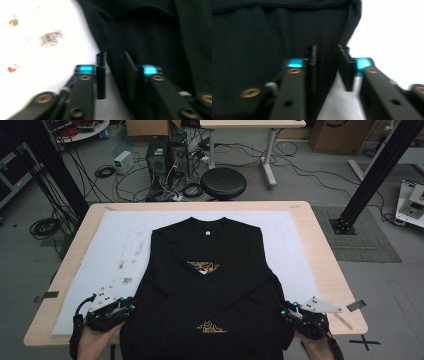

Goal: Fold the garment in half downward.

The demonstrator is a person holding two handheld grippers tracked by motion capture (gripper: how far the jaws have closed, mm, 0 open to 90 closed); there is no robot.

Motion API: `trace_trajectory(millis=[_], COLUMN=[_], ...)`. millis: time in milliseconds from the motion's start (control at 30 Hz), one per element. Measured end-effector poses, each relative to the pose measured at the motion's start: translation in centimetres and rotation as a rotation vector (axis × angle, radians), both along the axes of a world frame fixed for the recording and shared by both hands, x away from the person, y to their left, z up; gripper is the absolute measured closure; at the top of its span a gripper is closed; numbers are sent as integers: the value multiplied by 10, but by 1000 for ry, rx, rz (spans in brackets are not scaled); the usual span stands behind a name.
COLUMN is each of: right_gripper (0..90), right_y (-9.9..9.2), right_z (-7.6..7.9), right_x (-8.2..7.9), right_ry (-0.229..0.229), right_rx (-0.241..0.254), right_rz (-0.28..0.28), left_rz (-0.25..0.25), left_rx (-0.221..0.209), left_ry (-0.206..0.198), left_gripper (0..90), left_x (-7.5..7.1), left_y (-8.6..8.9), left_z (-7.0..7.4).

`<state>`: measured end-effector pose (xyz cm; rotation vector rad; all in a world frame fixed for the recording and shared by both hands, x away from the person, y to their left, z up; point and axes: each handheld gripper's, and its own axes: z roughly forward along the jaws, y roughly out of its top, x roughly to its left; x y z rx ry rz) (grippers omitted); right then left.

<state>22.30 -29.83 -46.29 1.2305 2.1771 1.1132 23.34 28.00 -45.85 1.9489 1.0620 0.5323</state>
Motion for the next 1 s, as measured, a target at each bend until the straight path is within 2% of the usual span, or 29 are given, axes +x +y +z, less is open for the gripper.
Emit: trace_trajectory(millis=[33, 67, 167, 200, 267, 400, 467, 500, 533, 567, 600, 700, 733, 767, 833, 867, 900, 933, 1000], right_gripper=[859, 876, 880, 880, 879, 871, 871, 688, 688, 646, 608, 601, 600, 628, 628, 684, 684, 883, 891], right_y=[-1, -4, -13, -13, -20, -23, -23, -23, -23, -22, -16, -12, -7, -1, 2, 2, 2, 1, -5], right_z=[0, -2, -3, -3, -3, -4, -4, -1, -1, 1, 6, 7, 7, 4, 2, 2, 2, -2, -3], right_x=[-2, -7, -14, -14, -25, -40, -45, -42, -42, -40, -29, -22, -13, 1, 6, 6, 6, 6, 0], right_ry=[-2, -4, 14, 14, 36, 40, 30, 16, 16, 8, -22, -37, -29, -6, 12, 12, 12, -4, -1], right_rx=[8, 24, 68, 68, 97, 107, 98, 94, 94, 93, 67, 44, 22, 1, -2, -2, -2, 29, 43], right_rz=[8, 9, 7, 7, 24, 32, 19, -5, -5, -11, -28, -26, -27, -34, -32, -32, -32, -13, -20], left_rz=[-8, -10, -21, -21, -49, -72, -72, -66, -66, -53, -31, -14, 18, 22, 22, 22, 6, 4, -4], left_rx=[-2, -14, -51, -51, -85, -88, -88, -70, -70, -56, -33, -28, -7, 2, 2, 2, 10, 8, -11], left_ry=[2, 6, 19, 19, 35, 20, 20, -14, -14, -29, -41, -39, -21, -7, -7, -7, -2, -1, 4], left_gripper=[872, 876, 877, 877, 877, 876, 857, 735, 699, 699, 670, 664, 664, 666, 693, 693, 693, 868, 875], left_x=[-3, -5, -14, -14, -27, -42, -42, -39, -39, -33, -24, -16, -4, 1, 1, 1, 4, 2, -3], left_y=[2, 4, 14, 14, 21, 22, 22, 18, 18, 15, 9, 5, -1, -3, -3, -3, -4, -2, 3], left_z=[0, 0, -2, -2, -3, -4, -4, 3, 3, 7, 10, 11, 9, 7, 7, 7, 0, 0, -1])
